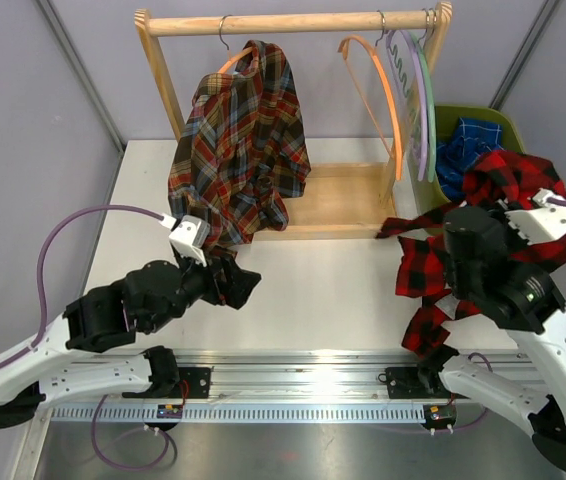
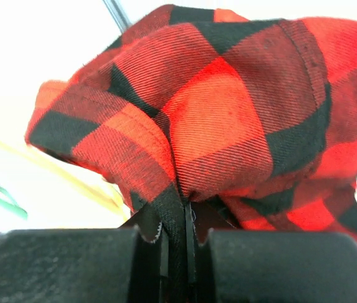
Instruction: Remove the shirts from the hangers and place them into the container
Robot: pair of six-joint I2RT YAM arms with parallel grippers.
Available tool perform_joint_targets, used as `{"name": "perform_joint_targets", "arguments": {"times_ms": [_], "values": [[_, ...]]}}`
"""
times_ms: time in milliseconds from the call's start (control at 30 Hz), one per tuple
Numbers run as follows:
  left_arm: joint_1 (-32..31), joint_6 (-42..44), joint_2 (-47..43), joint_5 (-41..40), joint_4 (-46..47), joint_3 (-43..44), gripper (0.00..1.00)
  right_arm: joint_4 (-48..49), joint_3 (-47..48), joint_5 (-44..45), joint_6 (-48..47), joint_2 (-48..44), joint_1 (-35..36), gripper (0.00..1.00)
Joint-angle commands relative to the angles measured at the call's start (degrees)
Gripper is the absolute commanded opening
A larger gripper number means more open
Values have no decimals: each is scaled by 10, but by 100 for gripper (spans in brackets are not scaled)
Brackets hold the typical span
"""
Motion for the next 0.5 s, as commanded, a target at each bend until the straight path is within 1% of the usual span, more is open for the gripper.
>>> {"name": "perform_joint_targets", "arguments": {"times_ms": [0,33,67,100,133,167,200,233,267,300,367,400,467], "values": [[-2,-9,-16,8,24,11,98,401,-19,78,-393,-49,-17,0],[-2,-9,-19,9,27,9,98,471,-41,75,-515,-55,-19,0],[-2,-9,-21,9,27,8,98,545,-44,66,-547,-57,-29,0],[-2,-9,-24,10,27,7,98,550,-41,46,-575,-53,-33,0],[-2,-8,-25,10,27,6,98,539,-14,32,-579,-42,-37,0],[-2,-8,-26,10,27,6,98,467,10,20,-565,-7,-40,0],[-2,-8,-27,11,25,6,98,413,69,-15,-504,15,-50,0],[-2,-8,-30,11,27,6,98,368,97,-40,-482,37,-61,0],[-2,-8,-31,11,28,4,97,300,123,-71,-464,78,-80,0],[-2,-7,-33,11,29,3,97,269,172,-142,-431,98,-127,0],[-2,-8,-41,11,28,3,97,212,211,-221,-406,154,-195,0],[-2,-8,-45,8,24,1,97,202,244,-298,-393,169,-260,0],[-2,-9,-56,6,22,1,97,205,265,-343,-394,206,-299,0]]}}
